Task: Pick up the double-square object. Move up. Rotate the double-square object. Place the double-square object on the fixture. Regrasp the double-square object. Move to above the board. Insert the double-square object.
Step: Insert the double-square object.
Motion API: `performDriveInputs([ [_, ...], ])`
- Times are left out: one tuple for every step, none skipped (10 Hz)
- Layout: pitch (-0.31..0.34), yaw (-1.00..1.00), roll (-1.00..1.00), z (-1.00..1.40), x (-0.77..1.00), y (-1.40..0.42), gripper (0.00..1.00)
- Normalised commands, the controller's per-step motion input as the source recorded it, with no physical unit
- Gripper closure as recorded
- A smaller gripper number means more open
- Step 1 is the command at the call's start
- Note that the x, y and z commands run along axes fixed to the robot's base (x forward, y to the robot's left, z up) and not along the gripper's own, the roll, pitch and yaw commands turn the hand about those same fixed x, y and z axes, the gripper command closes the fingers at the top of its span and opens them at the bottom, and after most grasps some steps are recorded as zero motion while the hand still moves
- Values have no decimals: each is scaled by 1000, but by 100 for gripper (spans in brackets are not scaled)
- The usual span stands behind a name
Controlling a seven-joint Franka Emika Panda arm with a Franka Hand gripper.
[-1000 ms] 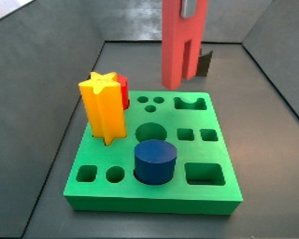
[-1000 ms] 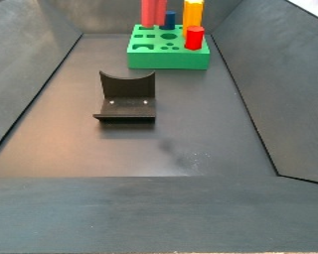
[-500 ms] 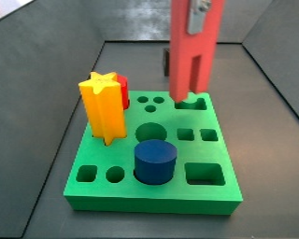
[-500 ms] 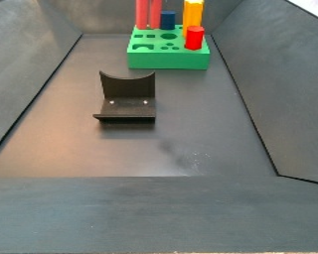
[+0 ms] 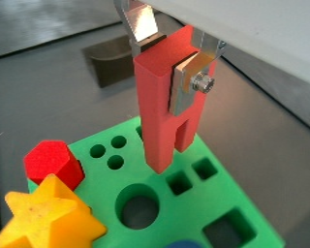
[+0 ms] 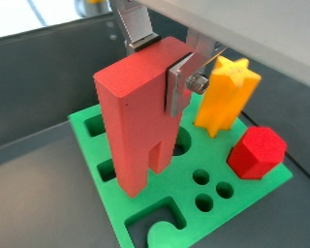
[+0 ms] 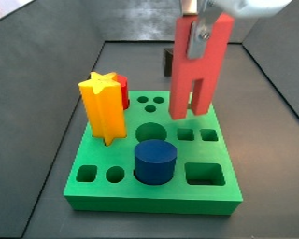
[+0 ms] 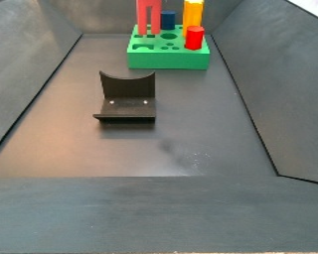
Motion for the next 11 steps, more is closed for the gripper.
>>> performDriveInputs([
  [163,-649,-30,0,186,-260,100],
  [259,-466,-6,0,254,-274,100],
  [373,-266,0,0,326,-249,100],
  [97,-397,9,-23,471,-209,100],
  [70,-486,36,-129,0,-163,100],
  [119,-606,20,-174,220,-149,100],
  [51,-400,10,-89,189,-46,100],
  [39,-271,6,-80,89,0,100],
  [66,-217,0,-126,131,0,100],
  [117,-217,0,-226,46,77,100],
  [96,-89,0,-189,117,37,100],
])
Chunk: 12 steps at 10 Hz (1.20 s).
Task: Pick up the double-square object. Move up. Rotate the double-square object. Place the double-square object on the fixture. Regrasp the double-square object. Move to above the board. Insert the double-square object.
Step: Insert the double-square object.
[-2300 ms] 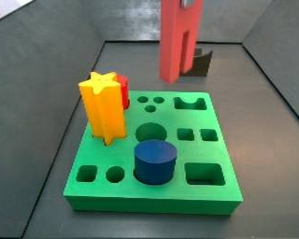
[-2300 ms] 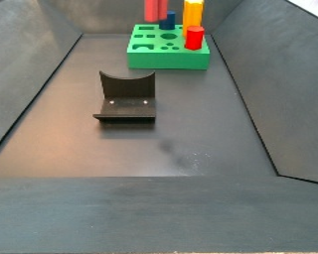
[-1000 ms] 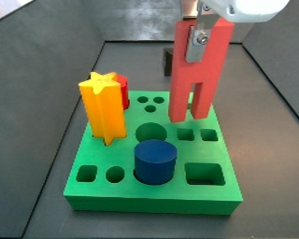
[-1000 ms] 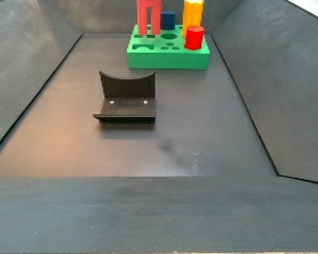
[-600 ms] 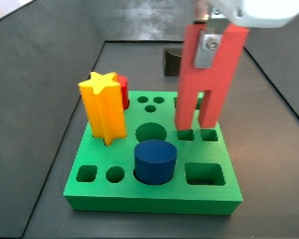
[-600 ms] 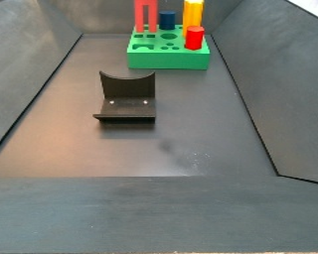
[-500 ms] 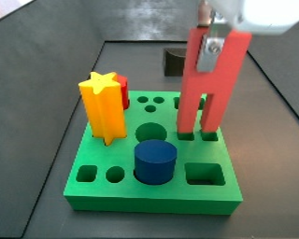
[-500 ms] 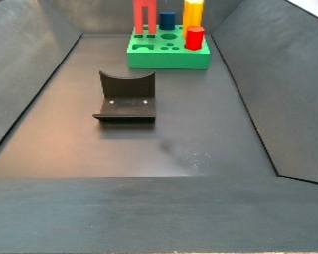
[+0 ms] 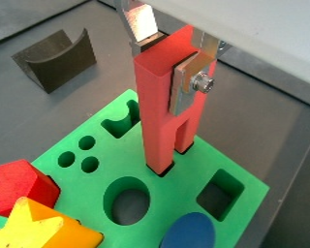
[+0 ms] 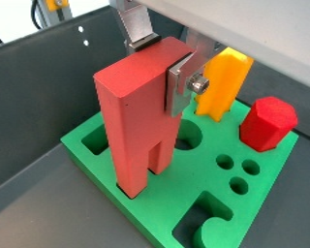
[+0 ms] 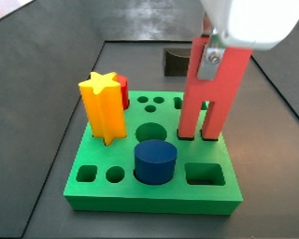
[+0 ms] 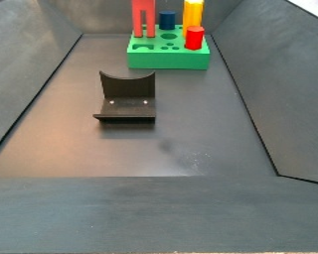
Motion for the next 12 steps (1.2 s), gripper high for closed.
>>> performDriveInputs([
  [61,-6,0,-160,211,0,100],
  [51,-3,0,-129,263,0,100],
  [60,0,21,-143,309,-40,100],
  [113,0,76,-209,100,-114,100],
  [106,0,67,-231,-54,-80,100],
  [54,0,11,-146,-191,-3,100],
  [37,-23,0,-89,-249,0,100],
  [26,-80,0,-66,-354,0,100],
  [0,-29,0,-97,-323,49,100],
  [0,-29,-9,-77,-131,123,100],
  [0,-46,0,-140,-11,0,100],
  [0,-80,33,-297,43,-111,100],
])
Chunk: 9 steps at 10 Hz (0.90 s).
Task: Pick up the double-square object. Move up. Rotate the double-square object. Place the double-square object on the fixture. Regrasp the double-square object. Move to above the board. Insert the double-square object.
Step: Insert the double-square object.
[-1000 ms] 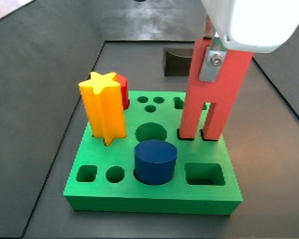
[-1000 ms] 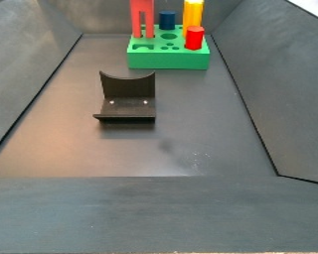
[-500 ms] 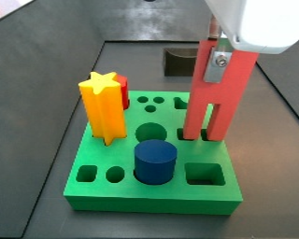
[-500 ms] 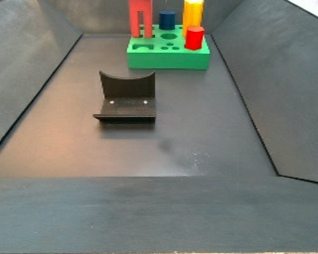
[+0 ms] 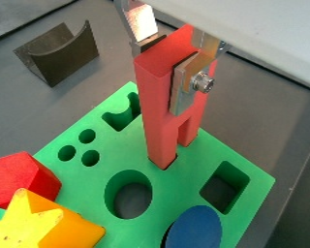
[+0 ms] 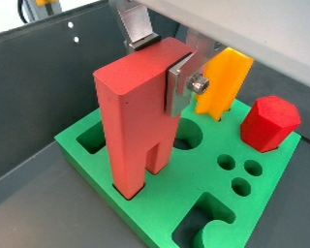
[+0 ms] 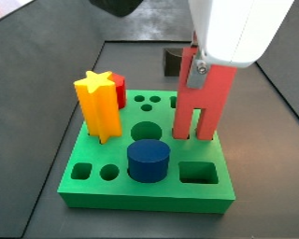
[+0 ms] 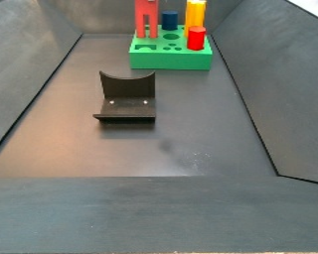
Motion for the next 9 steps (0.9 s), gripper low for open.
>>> performDriveInputs([
  [0,-109,93,-420,117,-240,100],
  [0,-114,109,-437,157,-223,100],
  [0,-77,140,-454,163,-180,100],
  [43,-91,114,-426,217,-106,100],
  [44,-83,90,-400,214,-37,100],
  [26,-71,69,-314,229,-17,100],
  [0,-177,0,-20,126,11,100],
  [6,0,0,0,0,0,100],
  [0,0,0,0,0,0,100],
])
